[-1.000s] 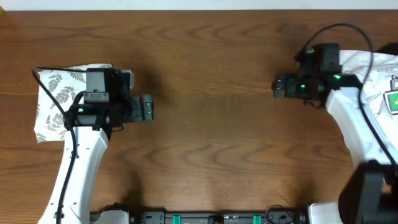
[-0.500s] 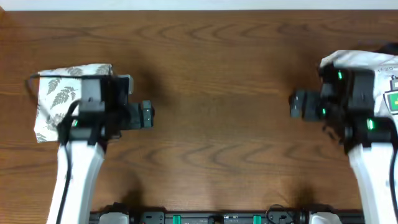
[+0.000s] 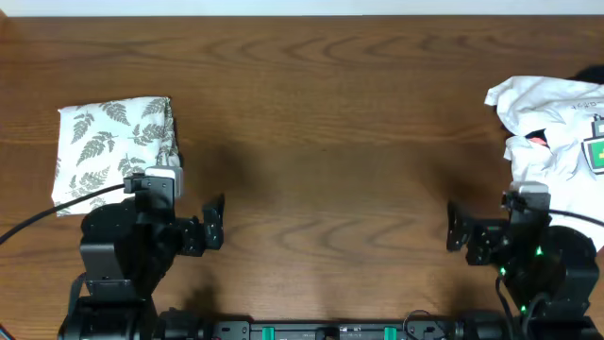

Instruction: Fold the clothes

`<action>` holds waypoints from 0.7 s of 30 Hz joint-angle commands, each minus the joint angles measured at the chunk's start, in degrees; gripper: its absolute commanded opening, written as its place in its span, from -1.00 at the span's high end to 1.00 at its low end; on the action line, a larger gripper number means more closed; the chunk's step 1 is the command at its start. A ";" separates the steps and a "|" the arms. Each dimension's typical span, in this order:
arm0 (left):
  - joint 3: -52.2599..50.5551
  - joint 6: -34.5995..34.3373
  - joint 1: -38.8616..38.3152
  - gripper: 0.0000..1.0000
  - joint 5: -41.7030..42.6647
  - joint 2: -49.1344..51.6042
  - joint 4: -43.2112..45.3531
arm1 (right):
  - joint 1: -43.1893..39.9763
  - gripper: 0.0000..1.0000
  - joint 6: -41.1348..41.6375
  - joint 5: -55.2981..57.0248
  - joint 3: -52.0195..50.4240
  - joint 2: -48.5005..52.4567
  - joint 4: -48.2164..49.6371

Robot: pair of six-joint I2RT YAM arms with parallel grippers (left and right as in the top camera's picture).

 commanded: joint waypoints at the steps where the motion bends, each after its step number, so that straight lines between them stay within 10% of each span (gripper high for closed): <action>1: -0.17 0.59 -0.22 -0.95 0.57 -0.31 -0.17 | -0.59 -0.98 0.68 -0.59 -0.81 -0.48 -1.51; 21: -0.17 0.59 -0.22 -0.96 0.57 -0.31 -0.17 | -0.63 -0.98 0.68 -0.61 -1.14 -1.53 -8.04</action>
